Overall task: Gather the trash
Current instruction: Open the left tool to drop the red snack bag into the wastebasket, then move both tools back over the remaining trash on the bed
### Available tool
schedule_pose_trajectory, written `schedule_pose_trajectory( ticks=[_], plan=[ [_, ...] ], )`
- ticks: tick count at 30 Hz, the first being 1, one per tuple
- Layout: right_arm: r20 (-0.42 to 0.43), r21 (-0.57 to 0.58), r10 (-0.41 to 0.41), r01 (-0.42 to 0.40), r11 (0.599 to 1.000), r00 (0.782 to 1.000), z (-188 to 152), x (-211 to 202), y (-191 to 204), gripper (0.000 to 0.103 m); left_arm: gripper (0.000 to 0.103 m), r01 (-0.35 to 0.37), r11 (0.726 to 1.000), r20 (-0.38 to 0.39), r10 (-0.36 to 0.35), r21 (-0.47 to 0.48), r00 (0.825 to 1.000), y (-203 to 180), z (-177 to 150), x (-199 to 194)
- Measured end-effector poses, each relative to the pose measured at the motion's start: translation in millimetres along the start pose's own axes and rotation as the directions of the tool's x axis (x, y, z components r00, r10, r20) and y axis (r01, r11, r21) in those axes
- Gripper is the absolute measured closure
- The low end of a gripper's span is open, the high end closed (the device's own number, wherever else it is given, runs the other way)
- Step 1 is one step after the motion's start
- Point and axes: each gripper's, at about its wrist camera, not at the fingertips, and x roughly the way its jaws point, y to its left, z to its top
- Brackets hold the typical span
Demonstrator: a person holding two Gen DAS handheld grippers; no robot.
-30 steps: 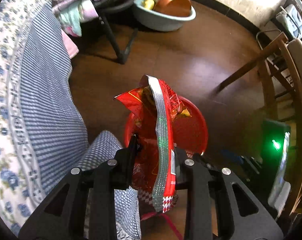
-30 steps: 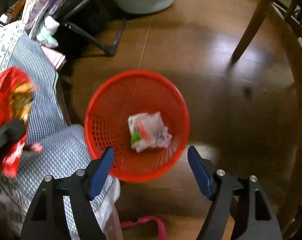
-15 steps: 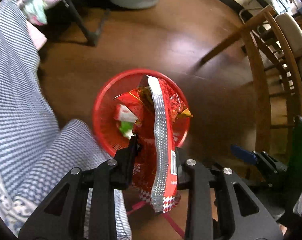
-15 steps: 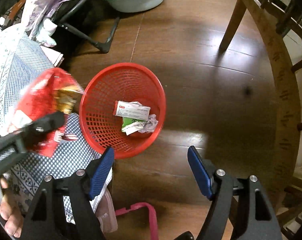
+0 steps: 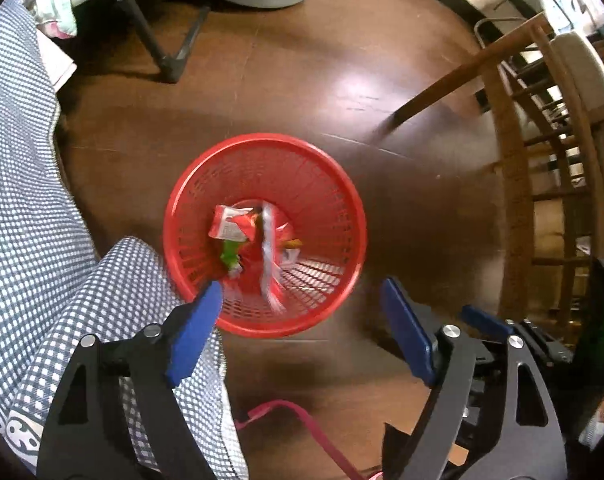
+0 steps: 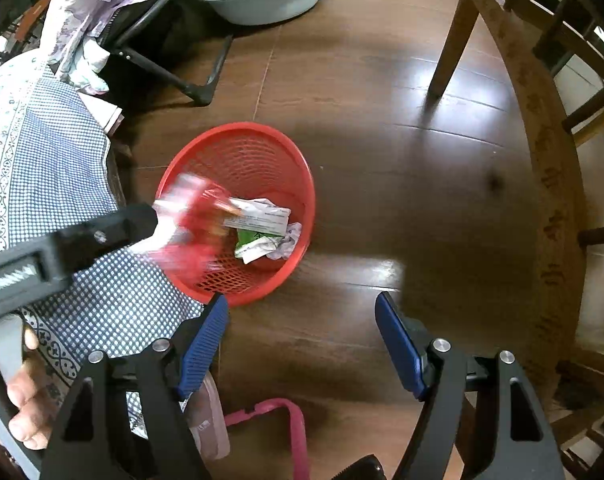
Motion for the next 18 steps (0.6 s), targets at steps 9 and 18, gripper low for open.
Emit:
schedule_pose_trajectory(
  ticks=[9,18],
  plan=[
    [-0.007,-0.02,0.01,-0.01,1.0,1.0,-0.7,-1.6,6.4,0.029,0.021,0.029,0.999,0.023,-0.028,-0.019,0.999,3.2,2.2,-8.0],
    [0.018,-0.048,-0.004,0.005,0.999,1.0,-1.6,-25.2,7.7,0.029,0.021,0.058,0.998,0.108,-0.054,-0.032,0.993,5.0,0.1,-40.6]
  ],
)
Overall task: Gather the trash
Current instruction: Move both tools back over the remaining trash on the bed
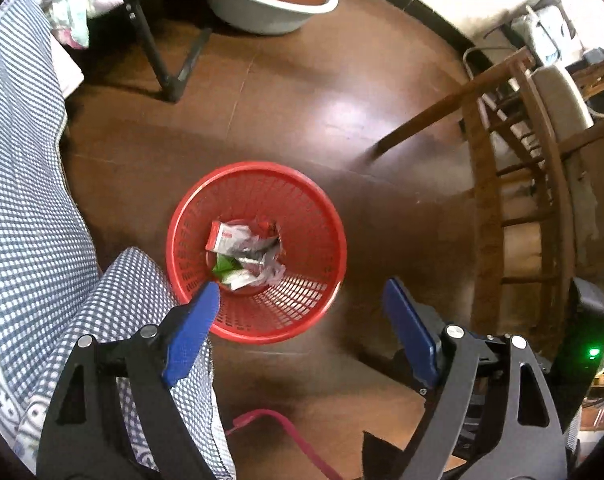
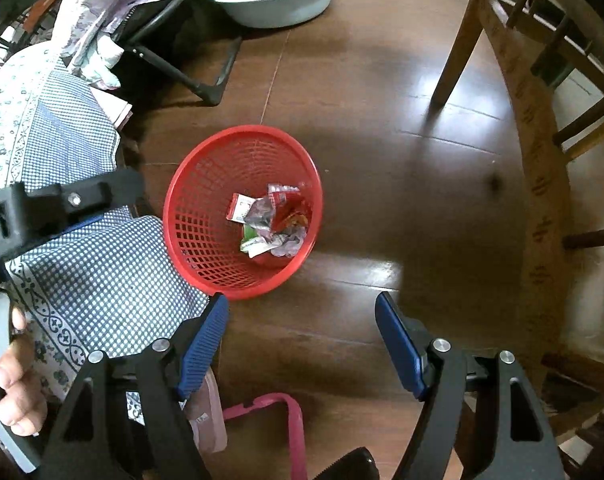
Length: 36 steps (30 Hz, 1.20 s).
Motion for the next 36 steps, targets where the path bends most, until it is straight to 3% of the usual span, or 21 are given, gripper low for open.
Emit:
schedule_pose_trajectory(
  ticks=[5,8,12,16,20,23,26,27,29,32,34,36],
  plan=[
    [0.016,-0.024,-0.014,0.014,1.0,1.0,-1.2,-16.6,6.2,0.029,0.021,0.023,0.999,0.12,-0.027,0.032,0.992,-14.9,-0.8,-46.6],
    [0.034,-0.053,-0.017,0.019,0.998,0.999,-2.0,-30.8,18.1,0.029,0.021,0.033,0.998,0.223,-0.045,0.055,0.974,-23.6,-2.2,-90.6],
    [0.065,-0.1,-0.013,0.019,0.995,0.998,-2.8,-51.3,41.0,0.029,0.021,0.02,0.998,0.35,-0.037,0.052,0.936,-18.2,-7.7,-153.1],
    [0.11,-0.163,0.002,0.016,0.986,0.994,-2.1,-77.7,73.7,0.028,0.015,-0.008,1.0,0.454,0.003,0.009,0.891,13.7,-19.1,-210.9],
    [0.176,-0.246,0.052,-0.008,0.969,0.983,-7.1,-111.6,116.9,0.028,0.015,-0.08,0.992,0.504,0.119,-0.099,0.855,58.2,-29.0,-255.3],
    [0.225,-0.339,0.113,-0.031,0.94,0.968,-12.2,-140.3,157.6,0.026,0.015,-0.171,0.964,0.539,0.257,-0.205,0.802,100.0,-45.1,-288.3],
    [0.267,-0.431,0.204,-0.072,0.899,0.942,-19.8,-166.7,206.4,0.021,0.014,-0.252,0.909,0.542,0.402,-0.332,0.738,150.6,-63.1,-316.0],
    [0.269,-0.449,0.225,-0.085,0.889,0.936,-19.8,-171.2,218.8,0.021,0.014,-0.279,0.875,0.529,0.465,-0.396,0.71,175.0,-69.5,-326.1],
    [0.27,-0.499,0.286,-0.12,0.858,0.919,-20.1,-181.3,260.2,0.02,0.014,-0.289,0.833,0.512,0.525,-0.471,0.679,208.0,-79.0,-340.6],
    [0.246,-0.561,0.352,-0.164,0.811,0.903,-19.8,-187.9,319.3,0.02,0.014,-0.304,0.734,0.451,0.634,-0.607,0.629,266.4,-95.3,-364.9],
    [0.231,-0.595,0.383,-0.181,0.783,0.894,-22.7,-190.1,350.9,0.02,0.014,-0.312,0.661,0.41,0.7,-0.683,0.585,298.7,-108.9,-377.9],
    [0.211,-0.641,0.413,-0.194,0.743,0.886,-29.7,-191.6,387.9,0.02,0.014,-0.32,0.598,0.359,0.743,-0.735,0.565,324.7,-119.8,-385.2]
  ],
)
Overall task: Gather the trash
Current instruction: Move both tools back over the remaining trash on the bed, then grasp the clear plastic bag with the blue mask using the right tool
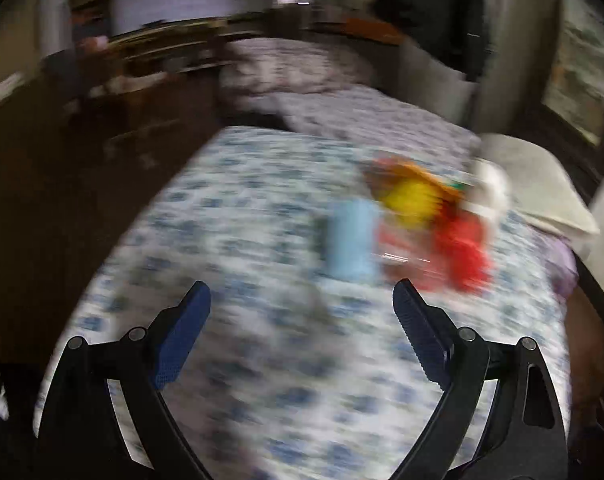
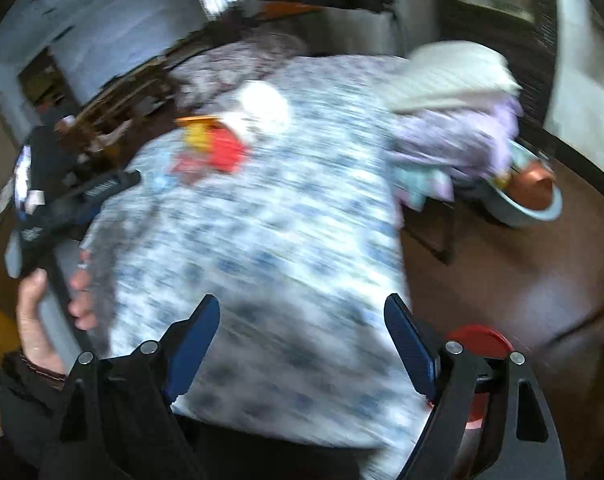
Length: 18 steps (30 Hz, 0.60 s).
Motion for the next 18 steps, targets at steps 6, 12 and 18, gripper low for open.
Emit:
schedule_pose_trajectory(
  ticks=[6,12,18],
  plan=[
    [-0.023,-0.13,0.042,-0.045,0.991,0.999,30.5,34.5,63.3,0.02,0.014,0.052,0.991,-0.052,-0.059,-0.127,0.997,47.5,19.4,16.1],
    [0.026,-0.252,0.055,-0.047,0.967,0.998,75.1,62.5,110.6,0.017,0.014,0.038,0.989,-0.088,-0.051,-0.145,0.995,51.7,23.6,27.8],
    [0.058,-0.313,0.075,-0.053,0.948,0.995,109.2,100.5,132.7,0.017,0.014,-0.013,0.979,-0.17,-0.022,-0.204,0.985,71.4,23.2,42.4]
  ],
)
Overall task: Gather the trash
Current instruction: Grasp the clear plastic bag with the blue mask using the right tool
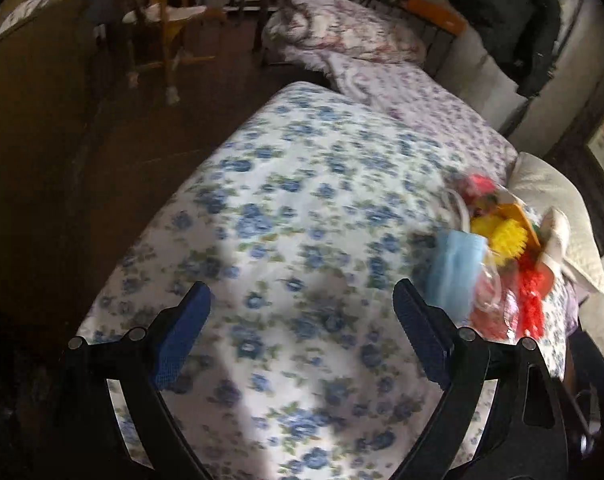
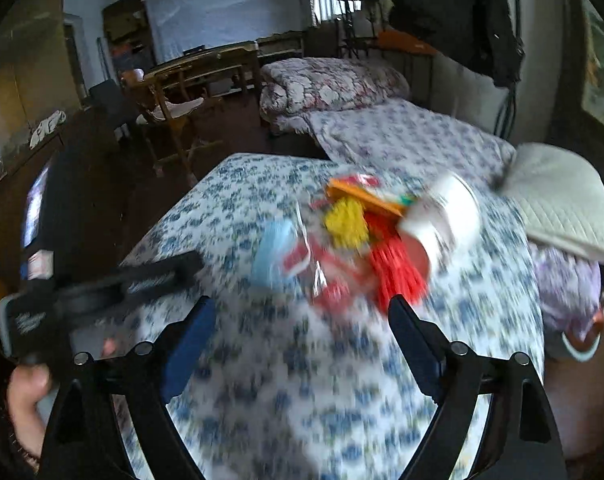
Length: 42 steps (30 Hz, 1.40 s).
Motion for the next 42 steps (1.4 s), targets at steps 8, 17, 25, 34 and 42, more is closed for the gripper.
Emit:
schedule_pose_trajectory(
  ticks=[8,17,25,34,42],
  plan=[
    [-0.08,-0.027,-0.039,0.037,0.999,0.996,20.3,58.8,-2.9,0.03,0.014,-0.001,0.996,-0.006,0.0,-0.088,1.0,22.7,5.2,-2.7],
    [-0.094,0.086,-0.005,0.014,0.996,0.996,-8.7,45.1,-23.7,0.065,0.014,-0.001,0.999,-0.019,0.0,-0.049,1.0,11.8,2.5,1.4],
    [-0.037,0.229,-0.052,0.06,0.972,0.998,-53.3,-1.6,-40.3,0.066,0.014,0.017,0.993,0.006,-0.018,0.119,1.0,-36.5,-8.5,16.0],
    [-0.068,0.262,-0.036,0.052,0.964,0.997,-73.9,-13.1,-51.2,0.049,0.013,0.057,0.922,0.02,-0.07,0.383,0.997,-101.9,-32.7,23.0],
    [-0.051,0.296,-0.065,0.077,0.952,0.997,-80.6,-33.5,-67.1,0.049,0.013,0.198,0.893,-0.077,-0.183,0.404,0.98,-110.5,-40.1,27.0]
  ],
)
